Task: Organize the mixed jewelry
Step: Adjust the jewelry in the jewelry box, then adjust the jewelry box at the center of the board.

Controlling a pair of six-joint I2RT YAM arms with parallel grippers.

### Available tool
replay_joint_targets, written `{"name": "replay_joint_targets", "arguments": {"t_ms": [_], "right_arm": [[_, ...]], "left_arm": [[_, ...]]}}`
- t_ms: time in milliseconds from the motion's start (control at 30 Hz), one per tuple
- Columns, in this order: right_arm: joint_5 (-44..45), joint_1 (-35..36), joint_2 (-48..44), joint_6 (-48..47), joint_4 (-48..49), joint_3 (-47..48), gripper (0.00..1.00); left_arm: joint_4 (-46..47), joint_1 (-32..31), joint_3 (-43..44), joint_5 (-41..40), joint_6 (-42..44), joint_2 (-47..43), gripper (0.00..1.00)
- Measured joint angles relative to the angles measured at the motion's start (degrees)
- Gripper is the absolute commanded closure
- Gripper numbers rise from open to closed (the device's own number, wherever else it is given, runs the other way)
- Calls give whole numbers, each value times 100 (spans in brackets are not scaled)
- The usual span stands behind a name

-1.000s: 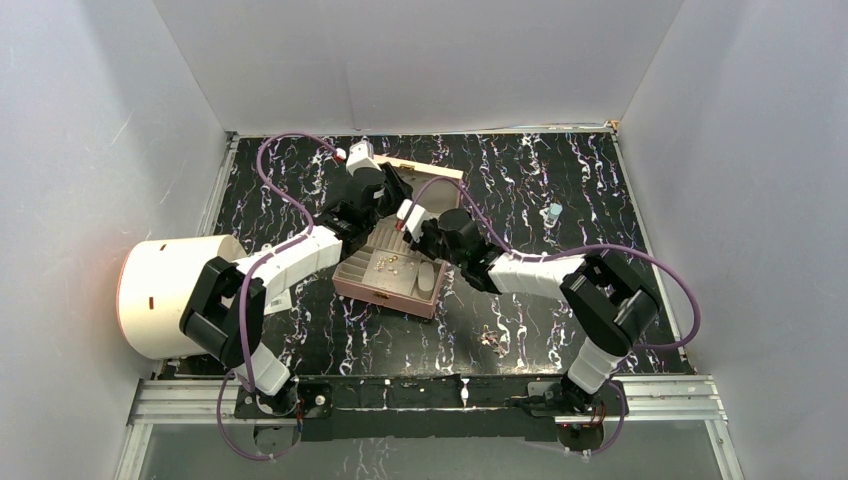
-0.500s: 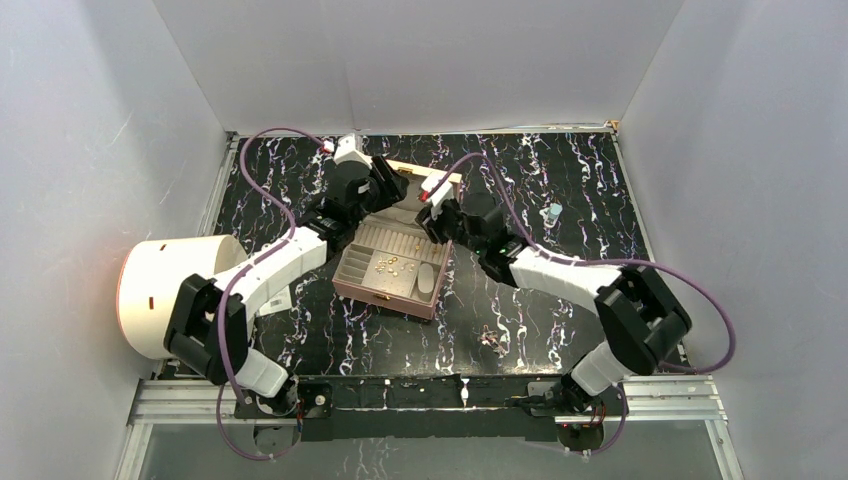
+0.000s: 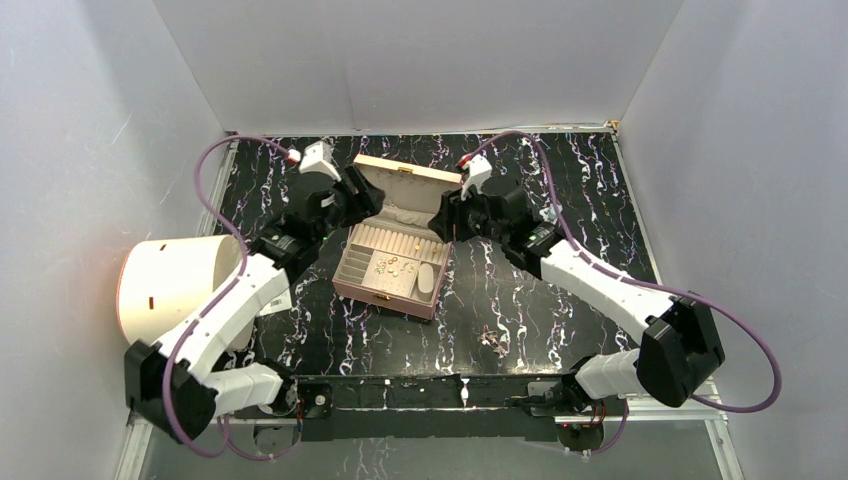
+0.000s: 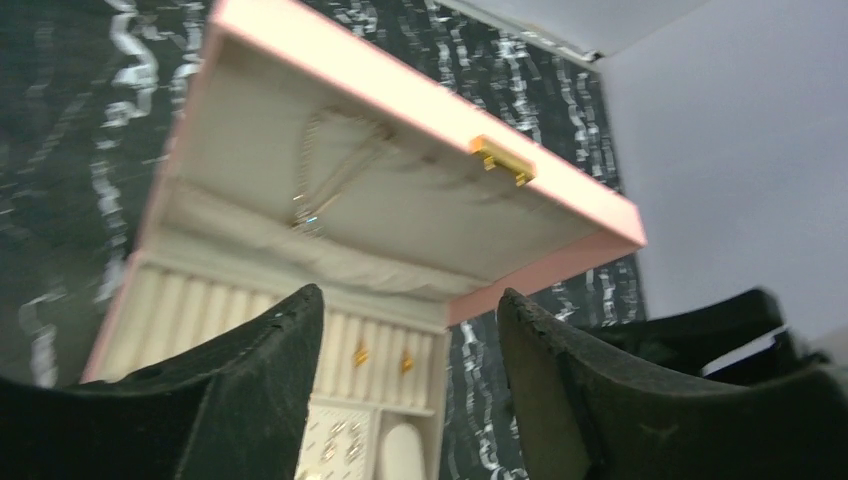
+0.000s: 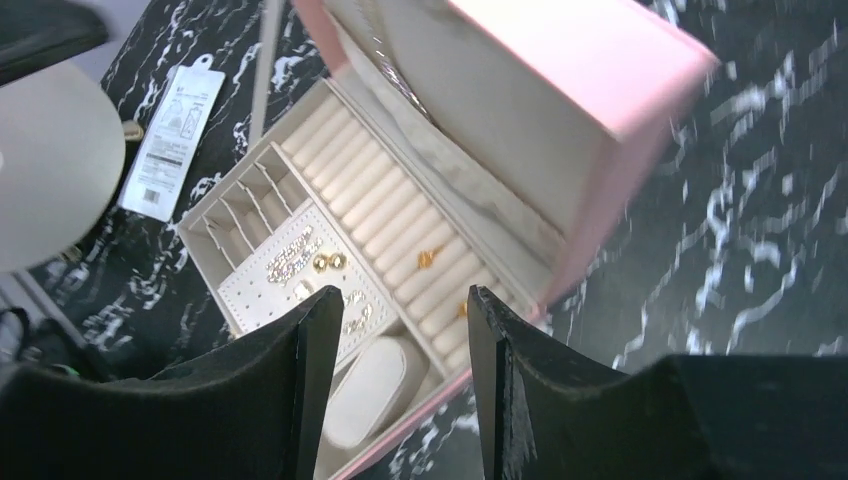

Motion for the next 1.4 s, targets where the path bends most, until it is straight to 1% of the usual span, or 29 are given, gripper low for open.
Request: {"name": "replay_joint_targets", "arguments": {"t_ms": [67,133,200,300,400,500,633,700,800,900,1000,1100,1333,1400], "right_arm": [[129,-72,-72,577,-525,111,34],[308,-140,-229,1117,-1067,111,29],[442,-216,-310,1738,-1574,81,29],[413,-400,-321,2527,-1987,-111,30],[210,-610,-197,3005,-2166,-310,31],[24,-688,197,3272,-2179,-313,34],[-208,-688,710,3368,-2146,-267,36],[-297,-688,898,3379,-2059,-219,40],[-391,-688,1110,3364,-1974,-81,51],[-573,-706,1320,3257,-1919,92,64],[-743,-715,1502,3143,-1895,293,73],[-813,-730,1744,3010,-1869,573,76],[-815,-901,2350,2629,-1838,1283,77],[-782,-940,2507,2514,-1867,1497,75]], "left_arm": [[-619,151,35,-127,129,-306,26],[-1213,363,83,-190,249,-516,24],[-1694,623,74,-144,350,-647,22],[-2022,994,-164,127,435,-778,22],[-2164,1217,-581,293,472,-813,22],[-2170,1329,-905,463,476,-673,22],[-1882,1504,-1276,868,459,-350,23],[-1685,1580,-1460,1161,424,-214,24],[-1399,1624,-1644,1523,372,-122,25],[-1178,1624,-1759,1801,348,-122,25],[-1010,1624,-1773,2090,328,-122,26],[-879,1676,-1821,2229,328,-122,26],[-573,1727,-1976,2496,319,-122,26],[-560,1727,-1976,2557,304,-94,26]]}}
